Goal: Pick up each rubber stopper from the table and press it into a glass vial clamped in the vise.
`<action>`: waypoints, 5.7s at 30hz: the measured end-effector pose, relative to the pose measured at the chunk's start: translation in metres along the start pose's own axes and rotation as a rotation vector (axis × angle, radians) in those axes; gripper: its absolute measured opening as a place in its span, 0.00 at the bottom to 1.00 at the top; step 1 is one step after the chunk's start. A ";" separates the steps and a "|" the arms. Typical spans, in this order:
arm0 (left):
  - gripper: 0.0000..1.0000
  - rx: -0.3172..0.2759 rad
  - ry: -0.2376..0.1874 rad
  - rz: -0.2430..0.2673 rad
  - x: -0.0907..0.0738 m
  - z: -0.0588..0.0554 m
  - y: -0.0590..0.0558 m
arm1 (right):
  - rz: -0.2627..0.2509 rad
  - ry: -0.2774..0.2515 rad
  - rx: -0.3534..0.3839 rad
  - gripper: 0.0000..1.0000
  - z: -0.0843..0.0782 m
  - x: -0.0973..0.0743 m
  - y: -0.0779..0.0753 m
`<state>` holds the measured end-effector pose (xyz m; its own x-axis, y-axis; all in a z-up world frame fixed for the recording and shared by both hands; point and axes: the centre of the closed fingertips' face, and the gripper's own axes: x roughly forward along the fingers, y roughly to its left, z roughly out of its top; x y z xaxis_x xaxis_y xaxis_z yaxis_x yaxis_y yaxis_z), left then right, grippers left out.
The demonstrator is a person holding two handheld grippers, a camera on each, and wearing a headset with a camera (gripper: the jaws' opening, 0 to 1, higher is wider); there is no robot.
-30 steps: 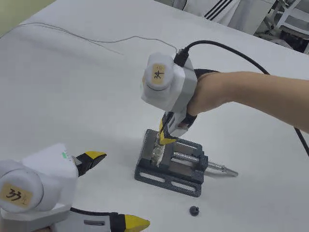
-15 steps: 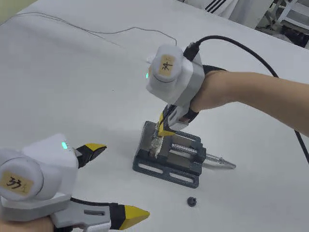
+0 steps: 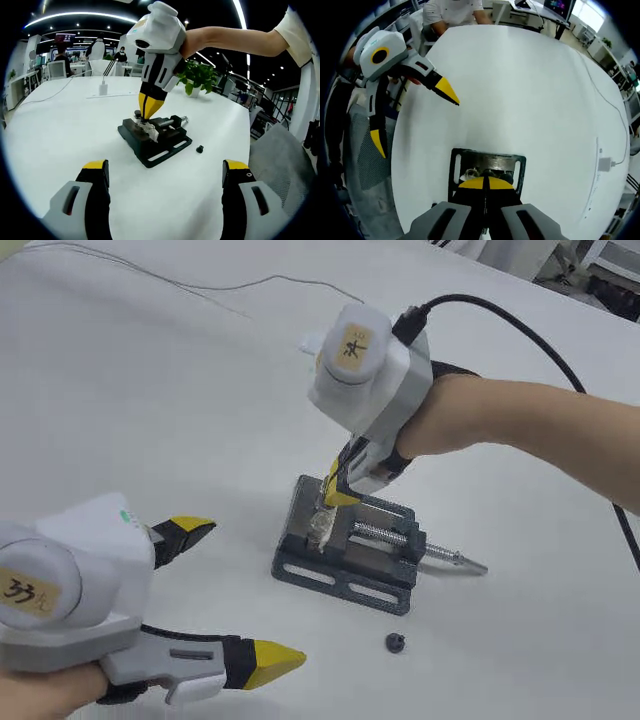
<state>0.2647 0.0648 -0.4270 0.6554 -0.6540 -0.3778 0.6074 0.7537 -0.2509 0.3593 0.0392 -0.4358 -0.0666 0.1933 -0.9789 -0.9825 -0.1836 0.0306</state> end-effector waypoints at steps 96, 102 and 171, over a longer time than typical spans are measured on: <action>0.93 0.092 0.004 -0.033 -0.020 0.017 -0.025 | -0.014 -0.299 0.203 0.36 -0.045 -0.022 0.061; 0.93 0.110 0.014 -0.048 -0.019 0.018 -0.028 | -0.034 -0.305 0.245 0.41 -0.063 -0.026 0.071; 0.54 0.653 0.554 -0.473 0.071 0.008 -0.079 | -0.301 -0.717 0.785 0.96 -0.174 -0.028 0.183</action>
<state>0.2671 -0.0419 -0.4270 0.0780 -0.6305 -0.7722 0.9917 0.1282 -0.0045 0.2115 -0.1680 -0.4381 0.3583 0.6877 -0.6315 -0.7956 0.5788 0.1789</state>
